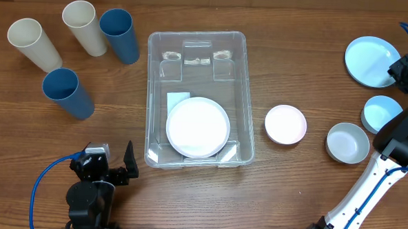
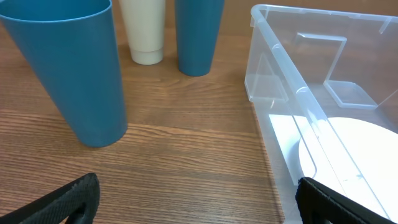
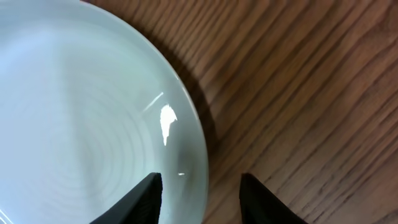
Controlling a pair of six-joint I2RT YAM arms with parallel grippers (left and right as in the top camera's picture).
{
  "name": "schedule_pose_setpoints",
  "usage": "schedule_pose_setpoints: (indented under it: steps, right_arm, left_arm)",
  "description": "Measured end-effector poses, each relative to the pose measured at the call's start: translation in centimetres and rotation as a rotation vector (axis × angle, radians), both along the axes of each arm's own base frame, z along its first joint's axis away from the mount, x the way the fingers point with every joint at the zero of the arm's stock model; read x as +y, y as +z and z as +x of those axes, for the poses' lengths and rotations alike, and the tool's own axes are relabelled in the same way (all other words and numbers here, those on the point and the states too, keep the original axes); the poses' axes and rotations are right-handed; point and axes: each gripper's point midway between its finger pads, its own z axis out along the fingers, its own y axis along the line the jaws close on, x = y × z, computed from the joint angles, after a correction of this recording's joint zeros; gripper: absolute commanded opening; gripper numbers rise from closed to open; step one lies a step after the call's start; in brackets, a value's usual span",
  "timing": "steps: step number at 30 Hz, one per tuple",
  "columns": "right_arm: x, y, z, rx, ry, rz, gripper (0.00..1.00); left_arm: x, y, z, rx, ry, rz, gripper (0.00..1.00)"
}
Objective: Pack container
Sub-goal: 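Move the right gripper to the light-blue plate and grasp its rim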
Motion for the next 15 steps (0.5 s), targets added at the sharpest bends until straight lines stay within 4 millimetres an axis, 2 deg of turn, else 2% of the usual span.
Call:
schedule_pose_setpoints:
  steps: [3,5,9,15]
  right_arm:
    - [0.4,-1.2,-0.1,0.012,0.006,0.007,0.38]
    - [0.7,-2.5,-0.4,0.031,0.012,0.017,0.32]
    - [0.7,-2.5,-0.3,0.027,0.022,0.012,0.04]
    - [0.7,-2.4,0.2,0.0,0.014,0.02,0.04]
  left_arm:
    - [0.0,0.0,0.0,0.0,0.0,0.0,1.0]
    - [0.0,0.0,0.0,0.0,0.0,0.0,1.0]
    - [0.0,0.0,0.0,0.0,0.0,0.0,1.0]
    - [0.0,0.0,0.0,0.0,0.0,0.0,1.0]
